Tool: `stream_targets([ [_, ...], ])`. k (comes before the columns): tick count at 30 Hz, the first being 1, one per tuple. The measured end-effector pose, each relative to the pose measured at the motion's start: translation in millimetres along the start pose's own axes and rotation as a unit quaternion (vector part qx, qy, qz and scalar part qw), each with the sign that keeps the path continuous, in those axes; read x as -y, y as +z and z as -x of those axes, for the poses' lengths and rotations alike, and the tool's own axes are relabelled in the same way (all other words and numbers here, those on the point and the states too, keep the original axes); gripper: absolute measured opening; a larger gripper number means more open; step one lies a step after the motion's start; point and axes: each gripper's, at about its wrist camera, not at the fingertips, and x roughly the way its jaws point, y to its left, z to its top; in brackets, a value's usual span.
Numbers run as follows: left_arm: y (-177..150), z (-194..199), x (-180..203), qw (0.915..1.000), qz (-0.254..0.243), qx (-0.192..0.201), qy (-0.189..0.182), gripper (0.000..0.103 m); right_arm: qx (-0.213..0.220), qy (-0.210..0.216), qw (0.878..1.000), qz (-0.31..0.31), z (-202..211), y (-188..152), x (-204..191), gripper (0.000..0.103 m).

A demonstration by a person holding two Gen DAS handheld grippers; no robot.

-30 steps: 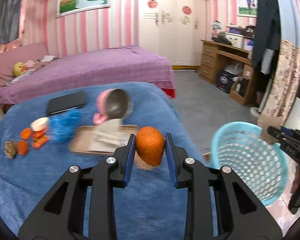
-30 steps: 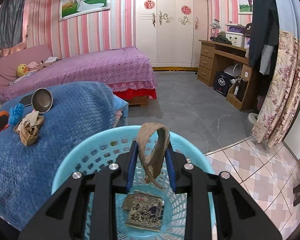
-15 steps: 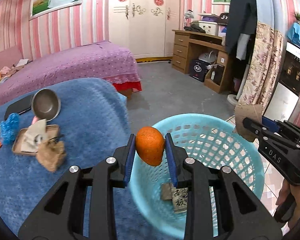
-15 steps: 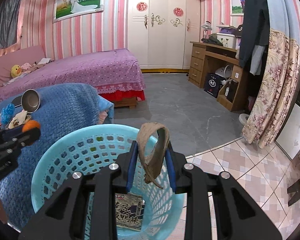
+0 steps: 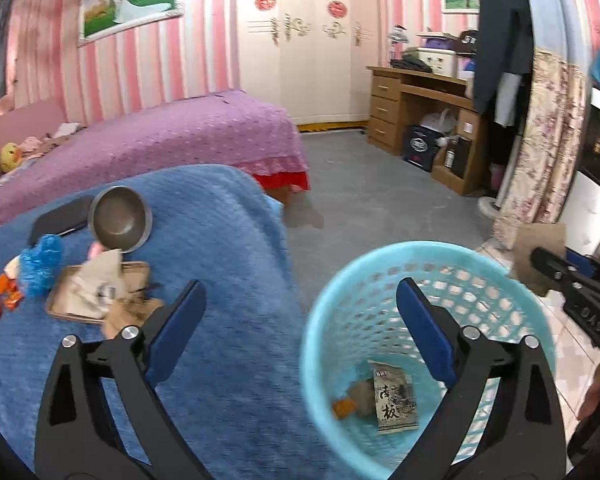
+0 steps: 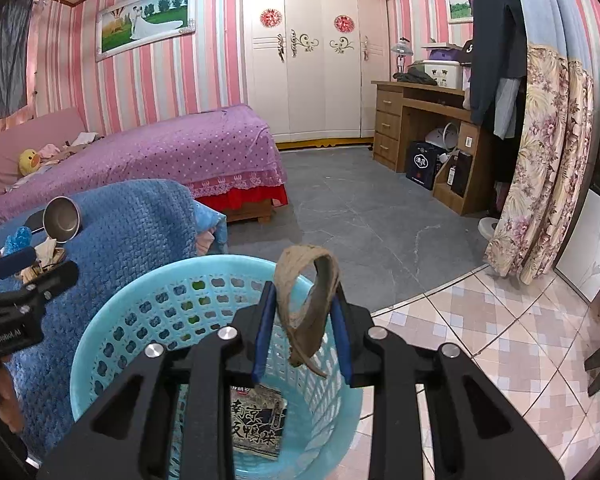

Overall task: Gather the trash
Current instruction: 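Carry the peel and paper cup over the basket and open both grippers, then move the right gripper to the crumpled brown paper by the tray and grasp it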

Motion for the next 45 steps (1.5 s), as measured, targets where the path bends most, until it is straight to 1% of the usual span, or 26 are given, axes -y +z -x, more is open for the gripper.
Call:
stream_targets([
  [3,-0.5,2.2,-13.5,0.9999,0.003,0.000,0.013,0.093,0.002,-0.002,1.000,0.006,-0.4,1.0,-7.6,0.034],
  [5,-1.4,5.6,-24.8,0.9998,0.008,0.000,0.019,0.095,0.004,-0.002,1.000,0.008,0.1,1.8,-13.5,0.035],
  [7,-1.5,8.8,-33.1,0.9996,0.011,0.001,0.024,0.096,0.008,-0.010,1.000,0.011,1.2,3.1,-19.9,0.047],
  [8,-1.2,10.4,-37.7,0.9996,0.013,0.002,0.027,0.096,0.010,-0.012,1.000,0.012,1.8,3.9,-21.9,0.051],
  [9,-0.6,12.4,-42.1,0.9995,0.013,0.004,0.029,0.096,0.013,-0.014,1.000,0.011,2.6,4.9,-24.0,0.061],
  [10,-0.2,15.0,-48.3,0.9993,0.014,0.005,0.033,0.096,0.016,-0.015,1.000,0.009,3.4,5.4,-26.4,0.068],
  [11,-1.1,16.8,-52.9,0.9992,0.016,0.006,0.035,0.096,0.018,-0.015,1.000,0.006,4.0,6.0,-28.9,0.071],
  [12,-1.6,19.3,-59.0,0.9991,0.018,0.006,0.037,0.096,0.018,-0.015,1.000,0.004,4.3,6.7,-30.4,0.078],
  [13,-1.6,21.4,-63.4,0.9991,0.020,0.006,0.038,0.096,0.019,-0.016,1.000,0.002,4.3,7.2,-33.0,0.088],
  [15,-2.5,26.7,-74.9,0.9988,0.024,0.008,0.042,0.096,0.020,-0.017,1.000,0.003,4.4,7.4,-40.1,0.094],
  [17,-4.2,32.6,-87.3,0.9985,0.026,0.010,0.047,0.097,0.018,-0.019,1.000,0.007,4.0,6.8,-46.3,0.095],
  [19,-5.2,36.8,-97.7,0.9982,0.026,0.012,0.052,0.097,0.016,-0.022,1.000,0.010,2.4,6.6,-53.2,0.098],
  [27,-13.4,50.3,-157.1,0.9965,0.044,0.005,0.070,0.097,0.009,-0.024,0.999,0.020,-0.9,9.3,-83.5,0.098],
  [35,-25.0,65.0,-203.9,0.9936,0.047,0.020,0.101,0.097,0.008,-0.022,0.999,0.036,-4.0,11.9,-124.2,0.098],
  [40,-35.4,63.6,-234.3,0.9927,0.065,0.005,0.102,0.097,0.006,-0.013,0.999,0.041,-4.6,10.7,-147.7,0.098],
  [45,-44.2,64.0,-256.2,0.9918,0.061,0.003,0.112,0.097,0.005,-0.006,0.998,0.055,-5.7,9.1,-168.2,0.098],
])
